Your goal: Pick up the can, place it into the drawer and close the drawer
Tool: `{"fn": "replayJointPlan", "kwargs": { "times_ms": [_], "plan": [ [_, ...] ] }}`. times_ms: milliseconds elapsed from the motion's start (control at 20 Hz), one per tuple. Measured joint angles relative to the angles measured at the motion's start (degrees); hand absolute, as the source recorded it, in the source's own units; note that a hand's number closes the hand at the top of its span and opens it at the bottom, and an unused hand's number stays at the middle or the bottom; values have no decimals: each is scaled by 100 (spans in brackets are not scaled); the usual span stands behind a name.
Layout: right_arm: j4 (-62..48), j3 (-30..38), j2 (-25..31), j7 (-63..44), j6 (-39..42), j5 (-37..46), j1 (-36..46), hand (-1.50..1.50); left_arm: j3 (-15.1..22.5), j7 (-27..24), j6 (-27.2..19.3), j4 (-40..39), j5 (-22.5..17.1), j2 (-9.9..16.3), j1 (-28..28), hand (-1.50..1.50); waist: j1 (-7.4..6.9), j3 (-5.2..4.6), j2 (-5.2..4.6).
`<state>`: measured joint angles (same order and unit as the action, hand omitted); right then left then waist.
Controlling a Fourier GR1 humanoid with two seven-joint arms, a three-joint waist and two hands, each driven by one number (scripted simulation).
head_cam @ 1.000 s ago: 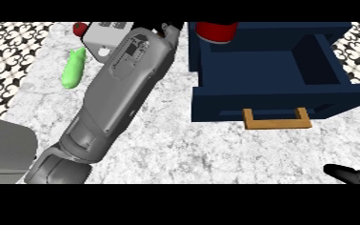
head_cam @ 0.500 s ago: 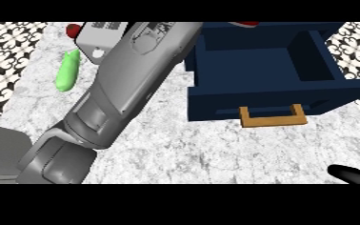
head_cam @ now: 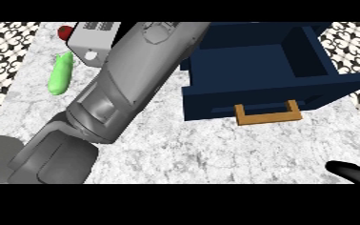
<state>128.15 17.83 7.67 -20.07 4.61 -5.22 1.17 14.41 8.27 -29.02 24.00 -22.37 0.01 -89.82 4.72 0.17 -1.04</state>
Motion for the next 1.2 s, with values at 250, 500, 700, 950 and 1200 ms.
{"fn": "replayJointPlan", "kwargs": {
  "times_ms": [250, 500, 700, 950, 1200],
  "plan": [
    [-57, -48, 101, -206, -40, 6, 240, -150, 204, -146, -389, -275, -229, 1, -97, -150, 92, 2, -25],
    [-118, -58, 211, -141, 21, 62, 335, -150, 317, -267, -650, -485, -387, 0, -235, -150, 141, 4, -44],
    [-147, -156, 360, 40, 147, 290, 379, -150, 387, -441, -770, -516, -562, 0, -184, -150, 155, 4, -54],
    [-188, -455, 590, 271, 243, 888, 585, -150, 390, -514, -862, -522, -818, 0, -241, -150, 131, 1, -66],
    [-531, -773, 903, 607, 322, 1700, 825, -150, 263, -685, -812, -555, -1058, -1, -280, -150, 29, -3, -83]
  ]
}}
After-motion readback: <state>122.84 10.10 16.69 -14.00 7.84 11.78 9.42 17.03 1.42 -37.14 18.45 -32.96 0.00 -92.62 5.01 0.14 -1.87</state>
